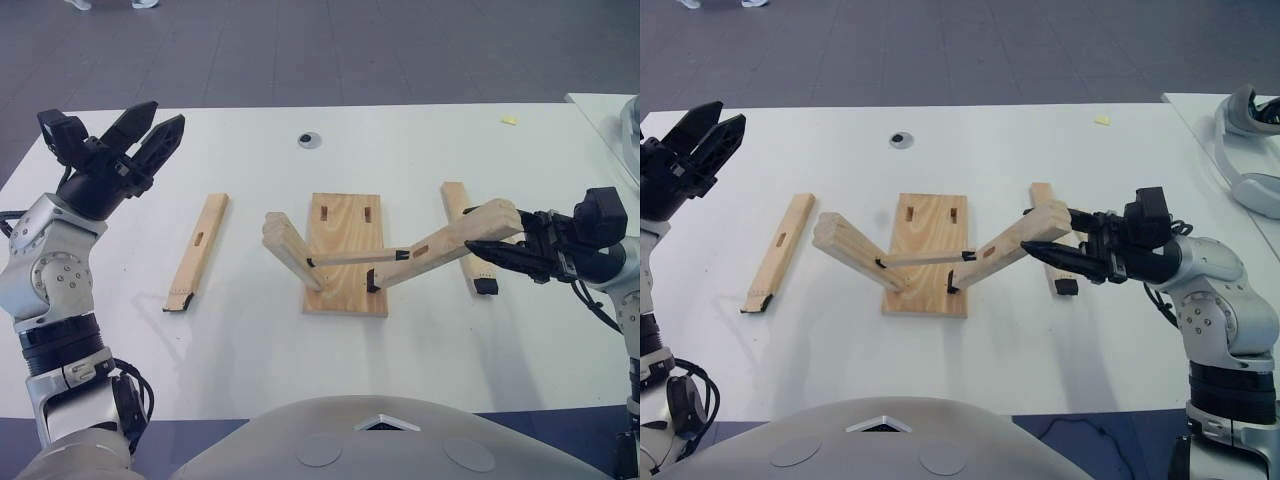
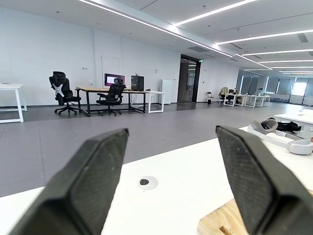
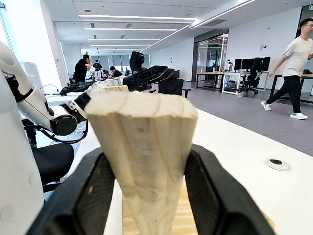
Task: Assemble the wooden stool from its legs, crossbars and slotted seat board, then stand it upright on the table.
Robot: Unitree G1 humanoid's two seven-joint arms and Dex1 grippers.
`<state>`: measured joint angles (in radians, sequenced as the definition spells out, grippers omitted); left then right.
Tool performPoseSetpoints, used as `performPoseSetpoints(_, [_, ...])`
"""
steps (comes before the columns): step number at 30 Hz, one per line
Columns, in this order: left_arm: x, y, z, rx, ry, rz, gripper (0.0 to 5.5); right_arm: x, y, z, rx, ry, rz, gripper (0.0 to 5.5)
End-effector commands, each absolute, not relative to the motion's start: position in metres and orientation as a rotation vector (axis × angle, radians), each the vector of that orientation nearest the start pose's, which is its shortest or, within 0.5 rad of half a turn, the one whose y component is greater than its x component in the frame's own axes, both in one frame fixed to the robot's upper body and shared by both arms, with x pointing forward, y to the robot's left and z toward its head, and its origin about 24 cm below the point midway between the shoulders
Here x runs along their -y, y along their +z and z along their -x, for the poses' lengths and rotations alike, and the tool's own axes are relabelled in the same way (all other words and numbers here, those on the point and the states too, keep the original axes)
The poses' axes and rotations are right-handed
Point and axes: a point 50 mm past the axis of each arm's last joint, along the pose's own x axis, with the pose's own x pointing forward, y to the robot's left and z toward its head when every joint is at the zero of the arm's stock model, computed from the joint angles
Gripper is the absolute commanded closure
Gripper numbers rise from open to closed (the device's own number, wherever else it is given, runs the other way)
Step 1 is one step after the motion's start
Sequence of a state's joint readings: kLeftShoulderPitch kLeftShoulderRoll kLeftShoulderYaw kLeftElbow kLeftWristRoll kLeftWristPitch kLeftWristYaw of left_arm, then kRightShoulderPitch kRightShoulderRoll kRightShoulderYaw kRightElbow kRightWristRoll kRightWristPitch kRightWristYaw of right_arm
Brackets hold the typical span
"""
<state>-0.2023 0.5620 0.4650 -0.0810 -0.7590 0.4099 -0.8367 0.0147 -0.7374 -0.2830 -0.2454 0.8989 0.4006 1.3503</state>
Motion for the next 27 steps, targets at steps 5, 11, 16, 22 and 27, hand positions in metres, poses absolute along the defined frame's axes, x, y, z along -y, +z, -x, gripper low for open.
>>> performPoseSetpoints(5, [-0.269, 0.163, -0.25, 0.218, -0.623, 0.217, 2.2, 0.235, 0.167, -0.213, 0.046, 1.411, -0.082, 3.41])
performPoseSetpoints(11, [-0.277, 0.152, -0.246, 0.21, -0.609, 0.23, 2.2, 0.233, 0.165, -0.212, 0.036, 1.428, -0.089, 3.41])
performPoseSetpoints(16, [-0.286, 0.146, -0.245, 0.21, -0.607, 0.232, 2.2, 0.233, 0.159, -0.209, 0.019, 1.424, -0.095, 3.41])
performPoseSetpoints(22, [-0.29, 0.143, -0.247, 0.208, -0.612, 0.231, 2.2, 0.233, 0.157, -0.209, 0.02, 1.412, -0.086, 3.41])
performPoseSetpoints(27, [-0.289, 0.141, -0.246, 0.208, -0.617, 0.236, 2.2, 0.232, 0.156, -0.211, 0.021, 1.408, -0.084, 3.41])
